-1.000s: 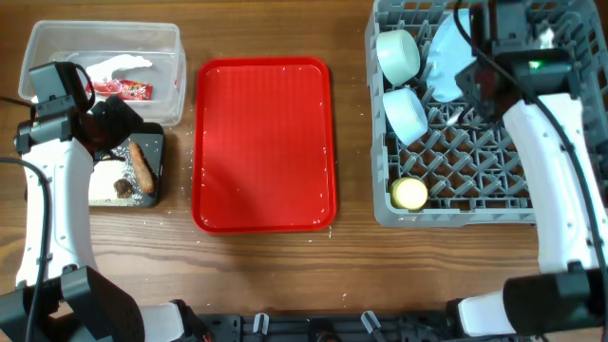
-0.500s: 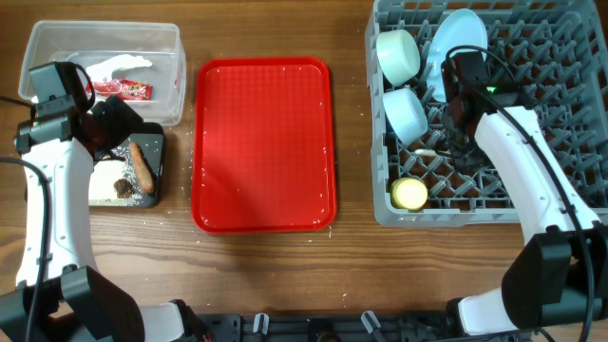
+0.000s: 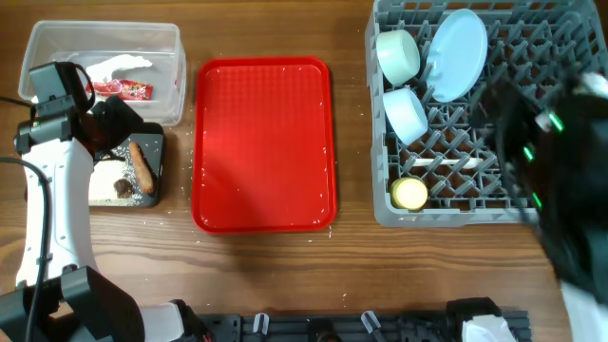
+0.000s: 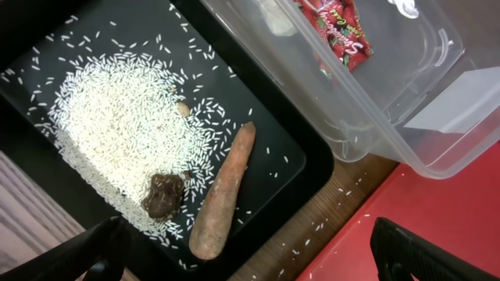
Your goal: Sort waste into correct bins and load items into the dishwasher rack
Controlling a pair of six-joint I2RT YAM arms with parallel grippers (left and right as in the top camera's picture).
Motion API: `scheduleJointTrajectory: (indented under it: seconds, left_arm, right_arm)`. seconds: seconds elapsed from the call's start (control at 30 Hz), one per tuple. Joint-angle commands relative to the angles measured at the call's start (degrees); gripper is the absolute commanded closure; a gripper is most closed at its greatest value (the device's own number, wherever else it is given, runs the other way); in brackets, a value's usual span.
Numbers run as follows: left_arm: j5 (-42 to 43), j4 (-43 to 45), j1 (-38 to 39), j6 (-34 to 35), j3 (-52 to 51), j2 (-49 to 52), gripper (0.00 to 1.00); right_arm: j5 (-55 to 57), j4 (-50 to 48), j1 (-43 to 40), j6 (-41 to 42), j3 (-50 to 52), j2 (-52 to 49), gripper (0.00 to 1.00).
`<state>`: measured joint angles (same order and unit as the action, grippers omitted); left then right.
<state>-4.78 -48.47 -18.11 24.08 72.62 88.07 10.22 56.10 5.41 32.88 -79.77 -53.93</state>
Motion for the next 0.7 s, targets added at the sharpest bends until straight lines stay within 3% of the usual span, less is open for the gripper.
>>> scheduleJointTrajectory:
  seconds: [0.0,0.2,0.3,0.4,0.53,0.67]
  left_arm:
    - [0.02,0.00,-0.11,-0.94,0.79,-0.98,0.00]
    - [0.02,0.00,-0.11,-0.94,0.79,-0.98,0.00]
    - [0.02,0.00,-0.11,-0.94,0.79,-0.98,0.00]
    - [0.02,0.00,-0.11,-0.94,0.79,-0.98,0.00]
    - [0.02,0.00,-0.11,-0.94,0.79,-0.96,0.00]
    - [0.02,0.00,-0.11,-0.94,0.79,-0.98,0.00]
  right_arm:
    - [-4.09,0.92,-0.02,-8.70,-0.70,10.64,0.00]
    - [-2.12,5.97,-0.02,-8.90,-0.70,20.81,0.00]
    - [-0.24,9.97,-0.02,-8.92,-0.39,21.46,0.00]
    - [2.45,7.41,-0.02,-9.84,2.84,21.44,0.00]
    - [-1.11,-12.94,-0.61,-19.19,19.89,25.38,0.00]
    - [-1.29,-38.32,-0.63,-19.30,43.74,31.91,0.00]
